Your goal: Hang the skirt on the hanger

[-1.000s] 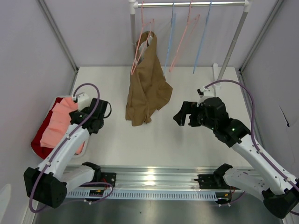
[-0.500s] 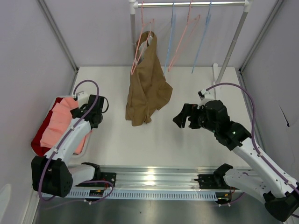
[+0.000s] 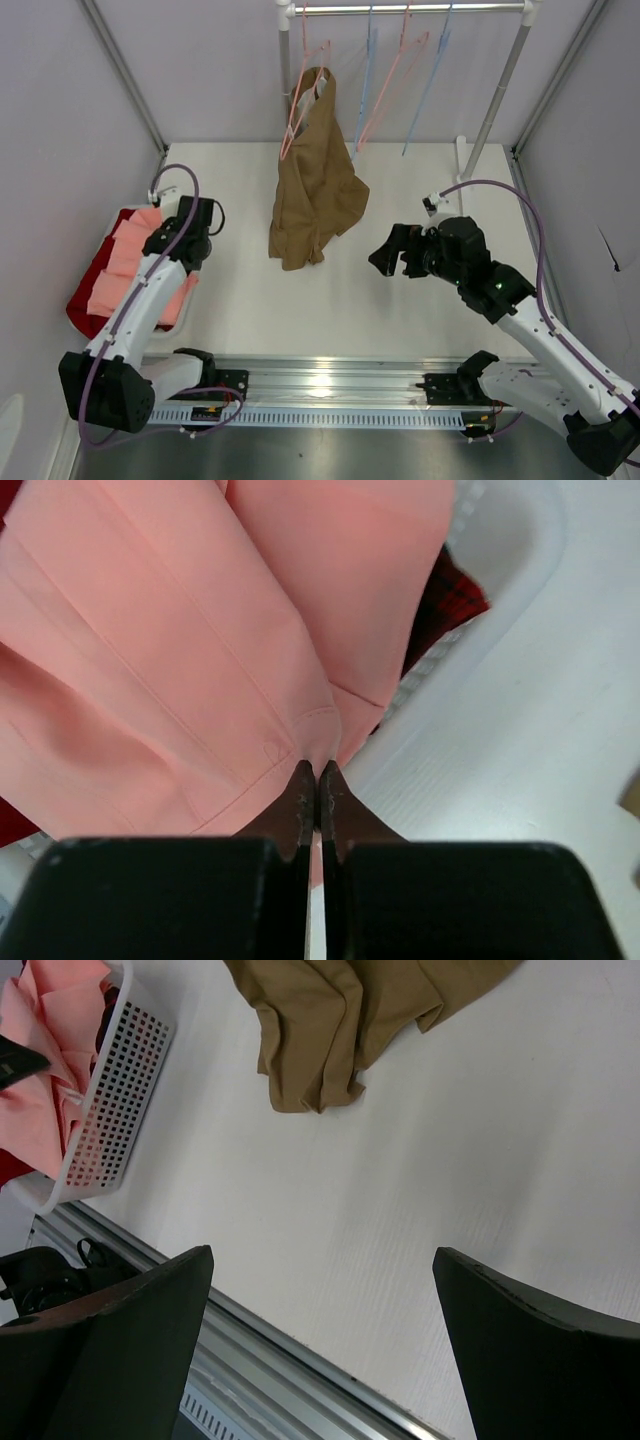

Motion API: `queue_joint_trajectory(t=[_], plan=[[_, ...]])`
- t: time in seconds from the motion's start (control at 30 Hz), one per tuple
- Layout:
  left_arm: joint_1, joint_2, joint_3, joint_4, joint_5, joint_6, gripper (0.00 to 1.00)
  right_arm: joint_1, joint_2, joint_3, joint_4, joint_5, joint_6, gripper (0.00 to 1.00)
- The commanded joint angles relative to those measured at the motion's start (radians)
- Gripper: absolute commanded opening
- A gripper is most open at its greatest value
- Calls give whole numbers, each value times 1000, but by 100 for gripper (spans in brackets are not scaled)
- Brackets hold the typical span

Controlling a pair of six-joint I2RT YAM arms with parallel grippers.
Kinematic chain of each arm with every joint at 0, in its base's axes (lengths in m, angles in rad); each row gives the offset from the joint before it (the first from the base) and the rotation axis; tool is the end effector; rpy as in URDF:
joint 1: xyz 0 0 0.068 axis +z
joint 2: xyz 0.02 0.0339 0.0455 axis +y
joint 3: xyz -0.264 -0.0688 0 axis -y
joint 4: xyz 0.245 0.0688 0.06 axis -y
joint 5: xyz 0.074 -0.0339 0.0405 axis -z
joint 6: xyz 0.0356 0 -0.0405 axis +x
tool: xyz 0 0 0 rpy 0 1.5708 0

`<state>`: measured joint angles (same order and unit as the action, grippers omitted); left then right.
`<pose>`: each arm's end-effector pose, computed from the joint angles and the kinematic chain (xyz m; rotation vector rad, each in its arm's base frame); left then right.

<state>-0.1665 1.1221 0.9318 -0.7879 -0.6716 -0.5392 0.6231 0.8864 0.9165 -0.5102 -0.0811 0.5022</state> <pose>0.2150 -0.0137 0.2794 -0.6726 2.2335 0.5150 0.1553 0.1151 0.3348 -0.1820 2.1342 0.7665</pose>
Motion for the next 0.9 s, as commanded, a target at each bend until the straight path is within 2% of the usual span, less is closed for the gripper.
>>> queue_joint_trajectory(t=[0.0,0.27,0.37,0.57,0.63,0.67,0.87], plan=[[7,-83,180,-25,66,56,0,-3,0,18,50,-22,-1,99],[5,-149,510,-82,245,146,0,-2,51,59,70,-49,-13,99],[5,-179,605,-47,317,163,0,1,68,76,73,-52,-20,99],[5,-225,734,114,354,212,0,12,95,101,73,-48,-31,99],[5,-196,853,128,473,213,0,16,103,105,73,-37,-33,99],[4,-191,854,144,474,212,0,20,103,104,73,-37,-33,99],[5,-142,1027,245,775,235,0,24,108,101,81,-23,-36,99]])
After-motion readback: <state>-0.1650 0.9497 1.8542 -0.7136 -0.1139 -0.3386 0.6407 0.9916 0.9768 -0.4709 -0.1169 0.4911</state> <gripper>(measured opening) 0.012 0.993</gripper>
